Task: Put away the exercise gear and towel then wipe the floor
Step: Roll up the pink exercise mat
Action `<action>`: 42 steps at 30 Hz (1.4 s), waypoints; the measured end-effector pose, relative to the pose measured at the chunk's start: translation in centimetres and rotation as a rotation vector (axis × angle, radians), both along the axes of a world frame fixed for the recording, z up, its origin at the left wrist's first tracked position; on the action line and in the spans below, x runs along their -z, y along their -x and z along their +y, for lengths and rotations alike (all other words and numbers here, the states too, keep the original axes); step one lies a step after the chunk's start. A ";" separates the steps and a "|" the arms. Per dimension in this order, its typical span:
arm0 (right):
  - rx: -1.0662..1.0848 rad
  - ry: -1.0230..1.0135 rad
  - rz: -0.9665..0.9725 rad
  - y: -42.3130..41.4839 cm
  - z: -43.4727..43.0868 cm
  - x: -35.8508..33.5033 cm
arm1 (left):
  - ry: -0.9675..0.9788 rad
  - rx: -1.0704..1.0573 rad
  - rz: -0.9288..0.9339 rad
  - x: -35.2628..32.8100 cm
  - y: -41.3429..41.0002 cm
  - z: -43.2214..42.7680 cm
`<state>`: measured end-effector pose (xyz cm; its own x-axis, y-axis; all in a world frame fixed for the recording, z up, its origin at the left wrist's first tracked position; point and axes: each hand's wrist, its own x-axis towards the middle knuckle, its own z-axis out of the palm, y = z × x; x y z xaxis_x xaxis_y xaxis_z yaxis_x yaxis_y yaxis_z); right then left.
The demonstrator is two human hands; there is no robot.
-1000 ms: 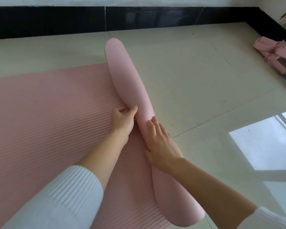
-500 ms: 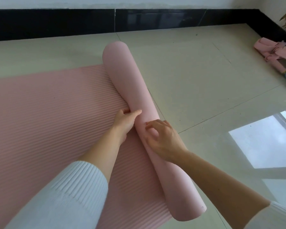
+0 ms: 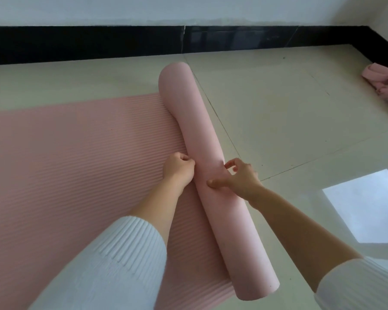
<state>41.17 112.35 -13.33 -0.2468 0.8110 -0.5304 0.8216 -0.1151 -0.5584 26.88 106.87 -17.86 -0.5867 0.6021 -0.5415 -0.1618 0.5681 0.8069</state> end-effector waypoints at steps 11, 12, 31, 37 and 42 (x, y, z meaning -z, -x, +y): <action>-0.183 -0.198 -0.017 3.4 -4.1 -1.2 | 0.142 0.376 -0.209 -3.7 4.2 -6.2; -0.184 -0.192 0.008 3.3 -4.0 -1.1 | 0.161 0.398 -0.194 -3.8 4.1 -6.3; 0.007 0.218 0.411 3.4 -4.9 -1.1 | 0.121 0.447 0.509 -4.3 5.9 -10.5; 0.120 0.484 0.646 5.8 -6.8 -1.9 | 0.089 0.192 -0.028 -5.4 7.1 -14.8; 0.148 0.566 0.591 8.2 -9.9 -2.0 | 0.053 0.017 -0.040 -4.6 8.2 -18.5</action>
<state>33.00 102.45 -11.35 -0.5247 0.5066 -0.6842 0.3651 -0.5922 -0.7184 18.69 88.38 -13.28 -0.5541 0.5819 -0.5953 -0.1830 0.6125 0.7690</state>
